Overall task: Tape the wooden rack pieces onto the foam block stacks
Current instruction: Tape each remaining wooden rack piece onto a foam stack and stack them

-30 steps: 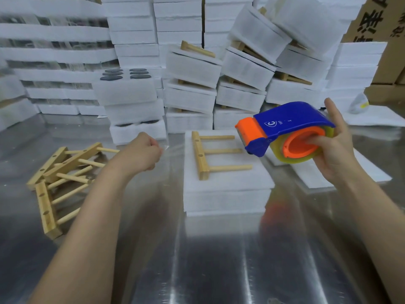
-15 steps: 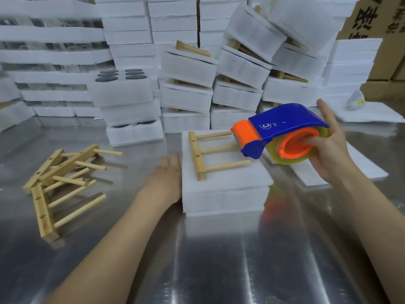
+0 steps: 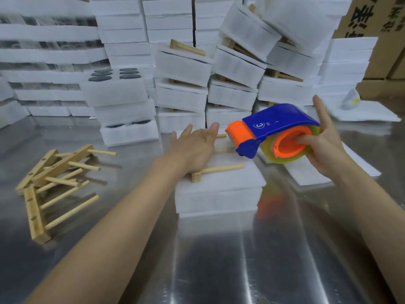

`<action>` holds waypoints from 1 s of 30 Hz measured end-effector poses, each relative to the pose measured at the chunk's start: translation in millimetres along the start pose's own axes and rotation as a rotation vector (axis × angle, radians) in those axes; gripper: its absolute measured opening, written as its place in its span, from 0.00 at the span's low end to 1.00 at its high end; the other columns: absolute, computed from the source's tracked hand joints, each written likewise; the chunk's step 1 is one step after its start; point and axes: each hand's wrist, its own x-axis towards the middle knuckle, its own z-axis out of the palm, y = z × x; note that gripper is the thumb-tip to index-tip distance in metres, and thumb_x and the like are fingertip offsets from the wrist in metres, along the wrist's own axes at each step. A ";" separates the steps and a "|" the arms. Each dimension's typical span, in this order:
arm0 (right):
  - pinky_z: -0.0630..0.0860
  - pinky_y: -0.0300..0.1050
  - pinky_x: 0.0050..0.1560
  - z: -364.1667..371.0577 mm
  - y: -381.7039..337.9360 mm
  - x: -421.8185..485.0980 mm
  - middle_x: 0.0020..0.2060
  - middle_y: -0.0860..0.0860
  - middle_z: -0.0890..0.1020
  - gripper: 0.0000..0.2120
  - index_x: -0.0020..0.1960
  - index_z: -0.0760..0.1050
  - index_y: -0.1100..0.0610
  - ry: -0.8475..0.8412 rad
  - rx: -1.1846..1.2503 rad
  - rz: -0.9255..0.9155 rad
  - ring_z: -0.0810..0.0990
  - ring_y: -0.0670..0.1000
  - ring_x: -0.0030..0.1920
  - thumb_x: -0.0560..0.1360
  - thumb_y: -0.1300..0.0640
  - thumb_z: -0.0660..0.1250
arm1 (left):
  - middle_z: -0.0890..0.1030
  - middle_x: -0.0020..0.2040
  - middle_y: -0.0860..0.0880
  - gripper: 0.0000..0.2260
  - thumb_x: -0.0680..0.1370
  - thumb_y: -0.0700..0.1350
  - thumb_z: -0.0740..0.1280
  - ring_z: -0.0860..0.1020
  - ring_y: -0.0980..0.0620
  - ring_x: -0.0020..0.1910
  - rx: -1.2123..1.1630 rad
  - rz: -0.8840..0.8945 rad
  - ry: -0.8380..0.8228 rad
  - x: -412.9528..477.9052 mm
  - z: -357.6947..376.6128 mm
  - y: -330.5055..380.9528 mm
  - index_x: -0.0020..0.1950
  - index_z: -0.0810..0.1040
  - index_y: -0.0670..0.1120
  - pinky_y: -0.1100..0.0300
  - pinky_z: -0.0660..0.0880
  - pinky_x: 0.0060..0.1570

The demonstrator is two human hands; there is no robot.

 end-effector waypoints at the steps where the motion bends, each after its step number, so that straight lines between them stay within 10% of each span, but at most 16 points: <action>1: 0.78 0.38 0.38 -3.2 -1.2 2.2 0.37 0.46 0.82 0.49 0.76 0.53 0.40 -0.032 -0.042 -0.008 0.80 0.45 0.38 0.69 0.80 0.61 | 0.55 0.79 0.52 0.23 0.83 0.54 0.37 0.45 0.49 0.78 0.028 0.009 0.002 0.3 0.3 -1.6 0.79 0.47 0.55 0.43 0.39 0.75; 11: 0.78 0.33 0.42 -45.1 -7.3 15.4 0.46 0.42 0.83 0.54 0.75 0.48 0.32 -0.150 -0.378 -0.042 0.82 0.44 0.43 0.69 0.79 0.65 | 0.55 0.79 0.55 0.35 0.77 0.66 0.33 0.45 0.53 0.78 0.171 0.021 -0.064 -3.2 -5.7 2.3 0.79 0.52 0.51 0.44 0.39 0.75; 15: 0.79 0.50 0.53 -107.0 1.4 9.1 0.51 0.40 0.83 0.51 0.71 0.59 0.29 0.112 -0.327 -0.023 0.83 0.47 0.49 0.68 0.81 0.61 | 0.53 0.79 0.54 0.33 0.78 0.65 0.34 0.44 0.52 0.78 0.218 0.015 -0.091 -0.8 -4.2 1.7 0.79 0.50 0.50 0.43 0.40 0.75; 25: 0.74 0.59 0.62 -117.9 5.7 -0.2 0.62 0.55 0.78 0.40 0.69 0.71 0.54 0.195 -0.286 -0.232 0.77 0.55 0.62 0.64 0.85 0.56 | 0.55 0.79 0.46 0.26 0.84 0.54 0.47 0.50 0.43 0.78 0.425 0.035 0.019 -1.3 -9.3 32.6 0.79 0.47 0.45 0.43 0.41 0.75; 28: 0.78 0.42 0.57 -114.0 3.7 -2.0 0.55 0.41 0.81 0.38 0.67 0.72 0.56 0.200 -0.346 -0.267 0.79 0.44 0.58 0.64 0.85 0.59 | 0.75 0.58 0.44 0.10 0.80 0.42 0.55 0.73 0.42 0.59 0.067 0.183 0.158 1.7 -5.8 76.6 0.58 0.70 0.43 0.52 0.70 0.55; 30: 0.76 0.30 0.52 -109.8 1.8 -4.7 0.51 0.33 0.80 0.37 0.67 0.71 0.56 0.198 -0.371 -0.276 0.78 0.37 0.55 0.65 0.85 0.60 | 0.73 0.49 0.46 0.06 0.79 0.42 0.55 0.73 0.44 0.49 -0.045 0.194 0.136 9.1 2.0 103.1 0.50 0.71 0.44 0.56 0.68 0.44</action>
